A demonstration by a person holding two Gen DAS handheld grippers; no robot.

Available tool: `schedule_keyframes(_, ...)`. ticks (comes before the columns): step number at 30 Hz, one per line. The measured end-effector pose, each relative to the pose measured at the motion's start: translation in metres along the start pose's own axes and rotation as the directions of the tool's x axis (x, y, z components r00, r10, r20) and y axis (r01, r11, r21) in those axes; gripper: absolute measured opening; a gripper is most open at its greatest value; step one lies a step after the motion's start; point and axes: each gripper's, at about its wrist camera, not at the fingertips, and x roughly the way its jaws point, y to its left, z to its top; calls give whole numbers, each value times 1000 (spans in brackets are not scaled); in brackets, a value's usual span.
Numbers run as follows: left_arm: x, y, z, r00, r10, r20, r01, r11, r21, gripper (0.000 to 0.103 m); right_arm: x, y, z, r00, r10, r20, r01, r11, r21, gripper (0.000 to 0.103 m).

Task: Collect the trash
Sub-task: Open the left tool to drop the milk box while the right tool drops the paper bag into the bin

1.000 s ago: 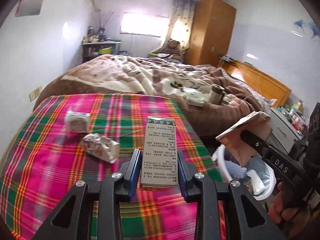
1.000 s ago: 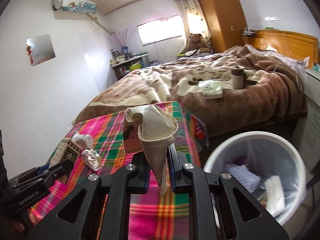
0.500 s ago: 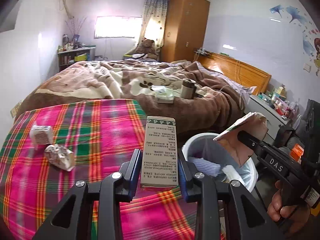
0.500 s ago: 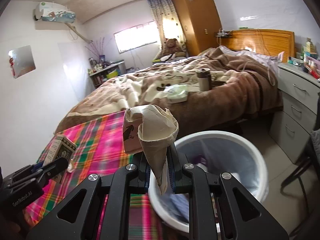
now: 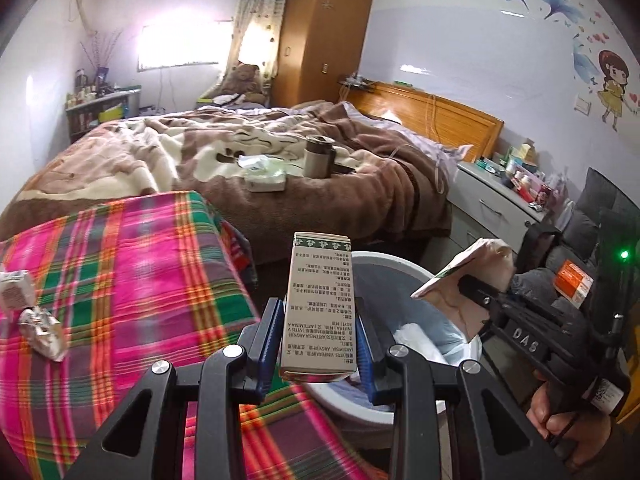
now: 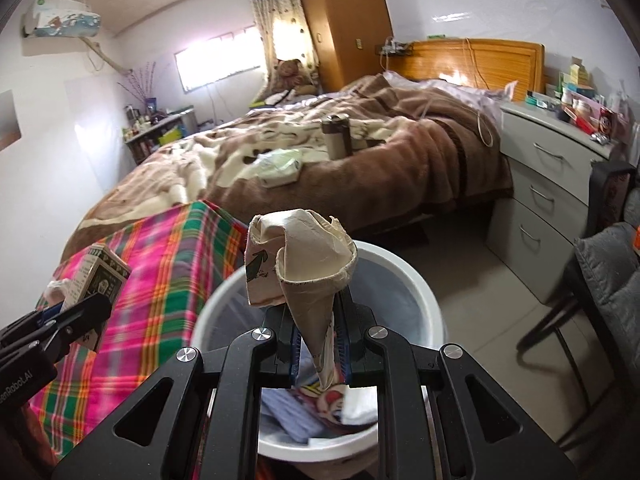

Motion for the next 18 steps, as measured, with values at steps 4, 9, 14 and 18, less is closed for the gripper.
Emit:
schedule_keyframes(4,14,-8,0,1000,-7,-24,7,1000,6,34,6,-8,-1,999,-22,-34,22,1000,1,16)
schedule_keyframes(9,26,-18,3,999,-15,-42,16,1000,21,34,14,-13,-2,996,-38,-84,38,999,-6,16)
schedule_keyframes(14,32,-19,5,998,-20,-52,20,1000,16,53,19,-17,-3,993,-36,-112,35,999,-10,21)
schedule_keyframes(18,31,-18,5,999,-24,-48,24,1000,9,56,20,-17,-3,991,-65,-117,62,998,-33,47)
